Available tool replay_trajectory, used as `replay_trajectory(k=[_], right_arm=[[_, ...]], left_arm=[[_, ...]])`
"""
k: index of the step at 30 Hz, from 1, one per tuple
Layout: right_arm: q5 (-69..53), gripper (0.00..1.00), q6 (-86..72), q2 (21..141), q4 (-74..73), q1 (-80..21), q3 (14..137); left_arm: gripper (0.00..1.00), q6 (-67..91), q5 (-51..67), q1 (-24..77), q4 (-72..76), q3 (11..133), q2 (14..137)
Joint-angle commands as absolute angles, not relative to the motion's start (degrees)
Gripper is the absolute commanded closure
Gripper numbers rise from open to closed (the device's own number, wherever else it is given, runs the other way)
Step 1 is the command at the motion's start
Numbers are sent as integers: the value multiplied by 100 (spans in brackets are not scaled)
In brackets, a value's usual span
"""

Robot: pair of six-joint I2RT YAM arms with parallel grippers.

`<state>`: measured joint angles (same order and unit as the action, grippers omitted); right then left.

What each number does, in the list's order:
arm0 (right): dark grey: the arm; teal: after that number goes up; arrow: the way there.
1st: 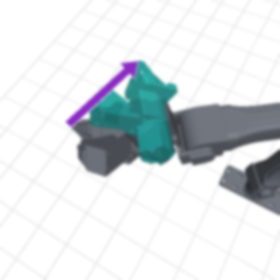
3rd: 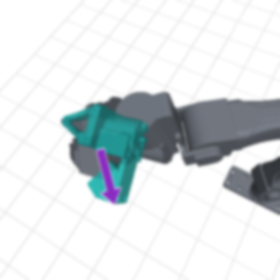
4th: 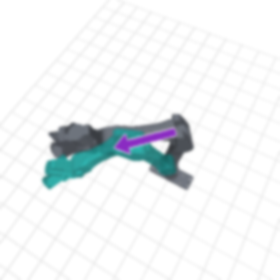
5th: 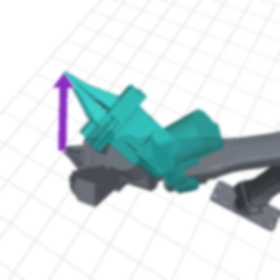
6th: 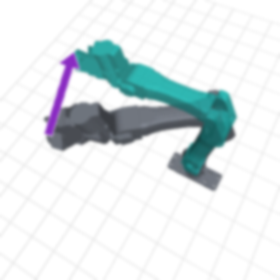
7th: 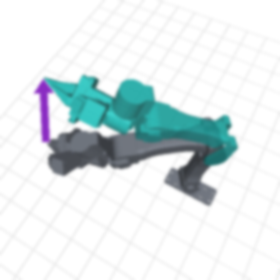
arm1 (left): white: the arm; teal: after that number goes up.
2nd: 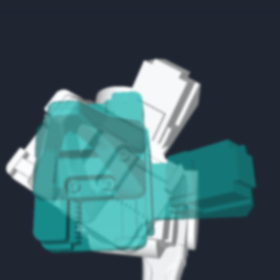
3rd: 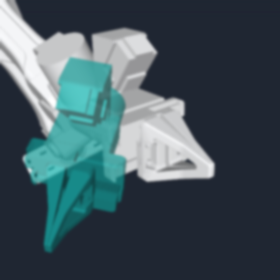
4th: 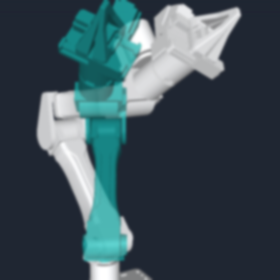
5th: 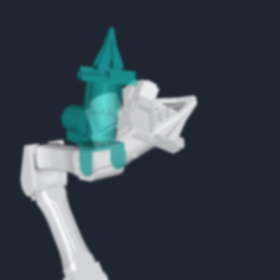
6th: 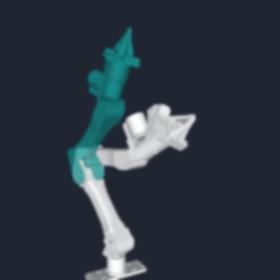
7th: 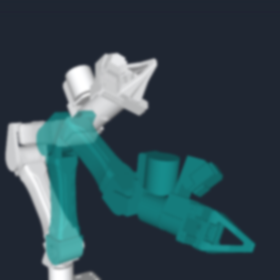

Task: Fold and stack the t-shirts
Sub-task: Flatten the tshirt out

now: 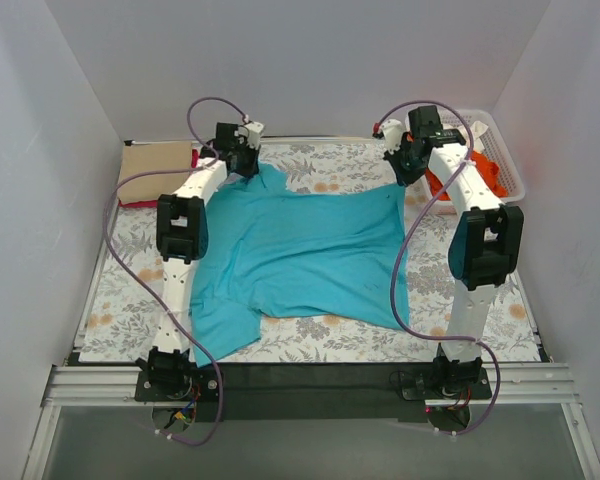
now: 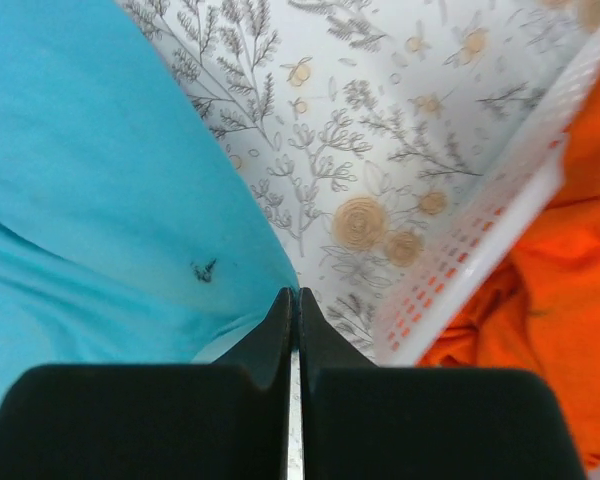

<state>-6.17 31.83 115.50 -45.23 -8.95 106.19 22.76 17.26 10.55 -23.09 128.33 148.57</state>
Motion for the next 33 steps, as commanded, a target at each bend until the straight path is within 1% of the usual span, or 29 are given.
replay_trajectory(k=[1,2,4,5,7,9,10,11,12,14,15,16,17,18,19,20,21,22,23,24,26,30,33], right_arm=[[-703,99,3375,10995,-4465,-809,11737],[-764,99,3331,10986,-4439,-765,12021],[-905,99,3130,10960,-4369,-721,12653],[-897,99,3068,10882,-4151,-703,13126],[-800,99,2928,10680,-3729,-703,13280],[-547,99,2839,10031,-2563,-712,12712],[-528,99,2795,9759,-2140,-712,12309],[-597,99,2830,9234,-1796,-712,11957],[-928,99,2874,9002,-1323,-712,11301],[-1125,99,3110,8624,-1335,-869,10900],[-1343,99,3120,8561,-1667,-914,10646],[-1571,99,3164,8517,-2009,-984,10591],[-1704,99,3295,8421,-2221,-1263,10478],[-1609,99,3365,8333,-2345,-1448,10346],[-1469,99,3392,8245,-2277,-1607,10066],[-1337,99,3349,8122,-2172,-1730,10029],[-1040,99,3209,8121,-2058,-1731,10054],[-846,99,3199,8138,-2022,-1714,10290],[-731,99,3208,8182,-2030,-1679,10379],[-634,99,3260,8165,-2022,-1670,10458],[-642,99,3339,8078,-2021,-1652,10520],[-362,99,3445,7998,-1995,-1652,10582],[-159,99,3524,8007,-1872,-1644,10687]], left_arm=[[100,3066,2363,178,-2602,13542,13625],[100,3137,2669,89,-2584,13840,13249],[100,3260,2768,9,-2313,13852,12790],[100,3330,2795,-200,-2146,13721,12475],[100,3576,2708,-334,-1603,13256,11631],[100,3805,2524,-500,-1206,12843,10912],[100,3893,2435,-536,-934,12763,10725],[100,3859,2408,-562,-879,12683,10557],[100,3737,2765,-571,-940,12596,10286],[100,3848,2926,-571,-967,12315,9986],[100,3945,3214,-571,-967,12183,9845],[100,3972,4461,-493,-1210,11955,9652],[100,3790,4604,-318,-1439,11814,9529],[100,3684,4484,127,-1633,11630,9371],[100,3639,4361,210,-1556,11158,9039],[100,3734,4168,220,-1425,11005,8922],[100,3875,3627,211,-1259,10917,8834],[100,3928,3134,141,-1161,10968,8842],[100,4024,2737,10,-1230,11325,9025],[100,4347,2638,-383,-1457,11538,9122],[100,4464,2540,-579,-1608,11803,9176],[100,4360,2268,-650,-1205,11392,8825],[100,4386,2136,-712,-1178,11373,8798]])
